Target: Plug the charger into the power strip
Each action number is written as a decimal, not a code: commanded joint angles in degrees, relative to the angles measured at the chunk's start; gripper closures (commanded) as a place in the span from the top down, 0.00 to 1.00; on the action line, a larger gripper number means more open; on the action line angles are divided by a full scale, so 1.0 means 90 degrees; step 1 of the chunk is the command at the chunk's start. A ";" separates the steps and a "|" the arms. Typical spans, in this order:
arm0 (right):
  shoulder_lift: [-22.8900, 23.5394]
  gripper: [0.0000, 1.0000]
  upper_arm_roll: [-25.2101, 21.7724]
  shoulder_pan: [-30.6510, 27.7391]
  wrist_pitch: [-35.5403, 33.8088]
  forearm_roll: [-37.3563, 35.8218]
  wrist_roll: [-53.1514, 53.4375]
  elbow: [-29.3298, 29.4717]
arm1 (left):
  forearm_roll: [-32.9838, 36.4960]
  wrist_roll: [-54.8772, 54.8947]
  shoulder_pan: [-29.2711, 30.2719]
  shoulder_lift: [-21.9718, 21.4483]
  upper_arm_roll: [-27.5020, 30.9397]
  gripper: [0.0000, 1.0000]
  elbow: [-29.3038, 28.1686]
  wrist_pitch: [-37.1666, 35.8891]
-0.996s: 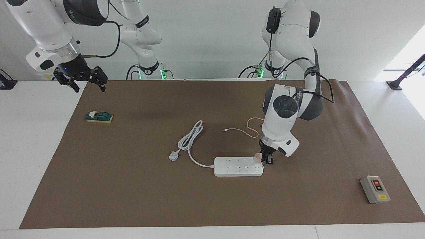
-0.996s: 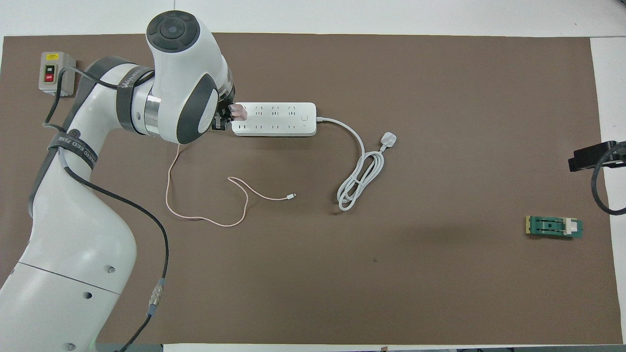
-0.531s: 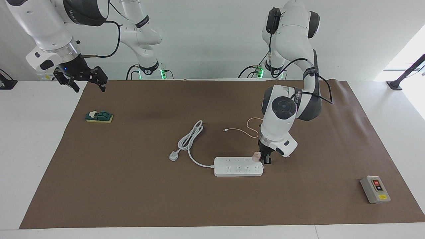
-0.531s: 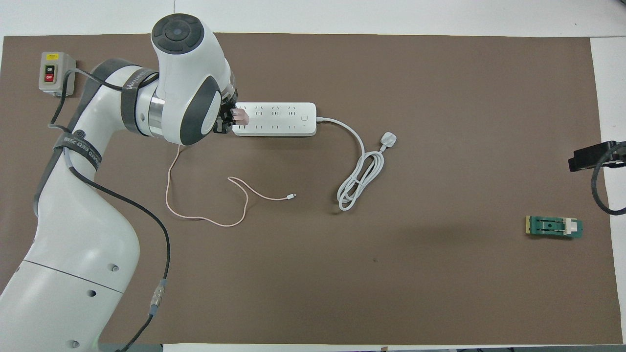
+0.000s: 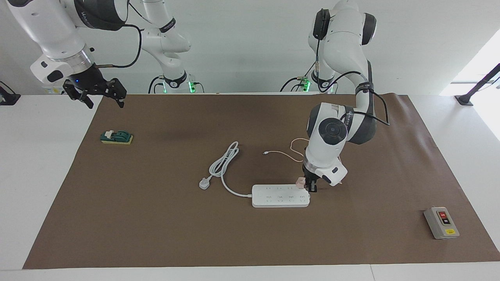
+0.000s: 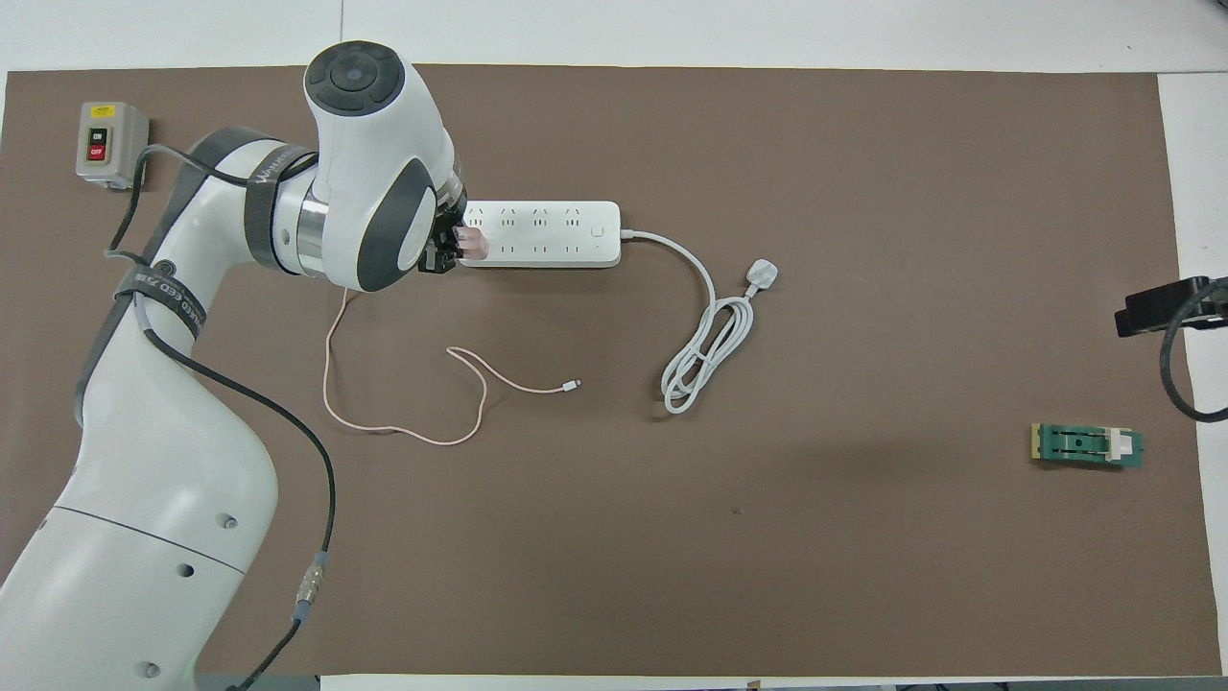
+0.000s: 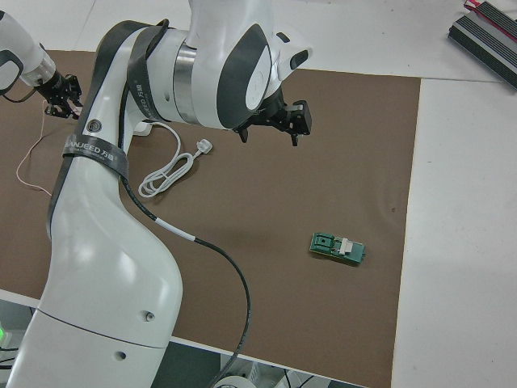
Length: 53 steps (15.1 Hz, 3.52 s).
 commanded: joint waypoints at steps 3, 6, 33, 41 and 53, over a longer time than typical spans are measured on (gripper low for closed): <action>-0.0091 1.00 0.0100 -0.0126 -0.0097 -0.0011 -0.0120 -0.0060 | -0.0102 0.0060 -0.0031 -0.0273 0.0046 0.00 -0.0404 0.0243; -0.0091 1.00 0.0100 -0.0126 -0.0097 -0.0011 -0.0120 -0.0060 | -0.0102 0.0050 -0.0050 -0.0273 0.0046 0.00 -0.0404 0.0273; -0.0091 1.00 0.0100 -0.0126 -0.0097 -0.0011 -0.0120 -0.0060 | -0.0024 -0.0310 -0.0226 -0.0205 0.0124 0.00 -0.0658 0.0439; -0.0091 1.00 0.0091 -0.0126 -0.0097 -0.0011 -0.0120 -0.0060 | 0.0367 -0.0858 -0.0450 -0.0185 0.0192 0.00 -0.0590 0.0175; -0.0091 1.00 0.0100 -0.0126 -0.0097 -0.0011 -0.0111 -0.0060 | 0.0357 -0.1053 -0.0568 -0.0146 0.0192 0.00 -0.0717 0.0439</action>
